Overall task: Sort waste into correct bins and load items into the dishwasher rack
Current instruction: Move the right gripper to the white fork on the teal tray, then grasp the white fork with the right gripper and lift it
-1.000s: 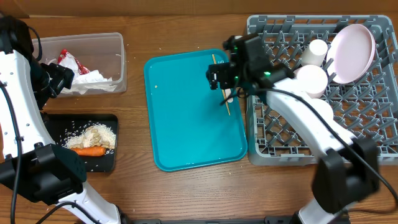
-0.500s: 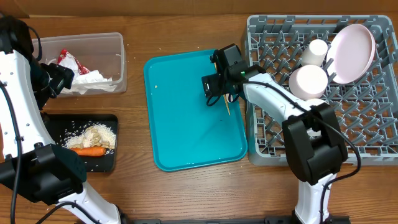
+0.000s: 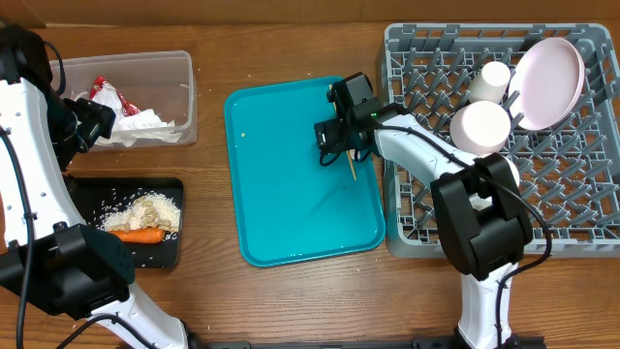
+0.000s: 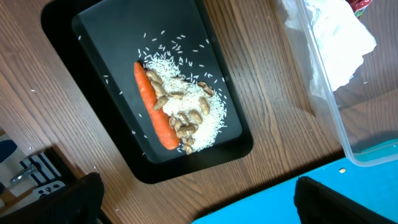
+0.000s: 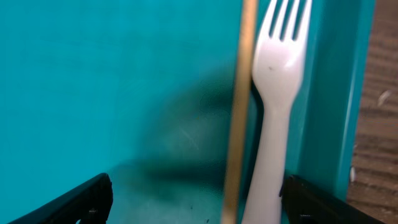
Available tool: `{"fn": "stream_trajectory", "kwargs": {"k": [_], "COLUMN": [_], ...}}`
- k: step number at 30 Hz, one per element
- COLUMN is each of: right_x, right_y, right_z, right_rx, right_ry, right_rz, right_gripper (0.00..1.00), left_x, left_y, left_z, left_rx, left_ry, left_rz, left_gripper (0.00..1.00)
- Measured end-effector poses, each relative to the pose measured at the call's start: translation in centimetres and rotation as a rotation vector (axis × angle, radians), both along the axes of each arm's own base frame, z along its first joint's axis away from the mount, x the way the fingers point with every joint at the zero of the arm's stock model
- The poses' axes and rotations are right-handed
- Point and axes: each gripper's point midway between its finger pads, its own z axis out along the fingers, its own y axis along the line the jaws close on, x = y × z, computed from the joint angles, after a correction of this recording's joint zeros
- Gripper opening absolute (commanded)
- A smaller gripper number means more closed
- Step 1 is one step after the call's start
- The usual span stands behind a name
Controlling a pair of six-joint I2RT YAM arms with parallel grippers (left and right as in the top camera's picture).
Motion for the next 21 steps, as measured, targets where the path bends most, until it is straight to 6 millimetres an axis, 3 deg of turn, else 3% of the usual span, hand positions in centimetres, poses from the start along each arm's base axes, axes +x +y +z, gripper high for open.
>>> {"fn": "stream_trajectory", "kwargs": {"k": [6, 9, 11, 16, 21], "right_x": [-0.7, -1.3, -1.7, -3.5, -4.7], "right_y": [-0.1, 0.2, 0.8, 3.6, 5.2], "right_z": [-0.6, -0.7, -0.7, -0.6, -0.6], "right_rx": [-0.014, -0.021, -0.019, -0.009, 0.003], "right_ry": [0.037, 0.056, 0.062, 0.073, 0.086], "right_rz": [-0.004, 0.004, 0.019, 0.090, 0.118], "right_gripper": [0.82, 0.68, 0.61, 0.60, 0.46], "left_x": [0.0, 0.0, 0.0, 0.0, 0.0], "left_y": [0.0, 0.0, 0.0, 0.0, 0.0], "left_z": [0.0, 0.0, 0.0, 0.0, 0.0], "left_rx": [0.000, 0.000, 0.000, 0.000, 0.000], "left_ry": [0.000, 0.000, 0.000, 0.000, 0.000], "left_rz": [0.000, 0.000, 0.000, 0.000, 0.000], "left_gripper": [1.00, 1.00, 1.00, 1.00, 1.00]}}
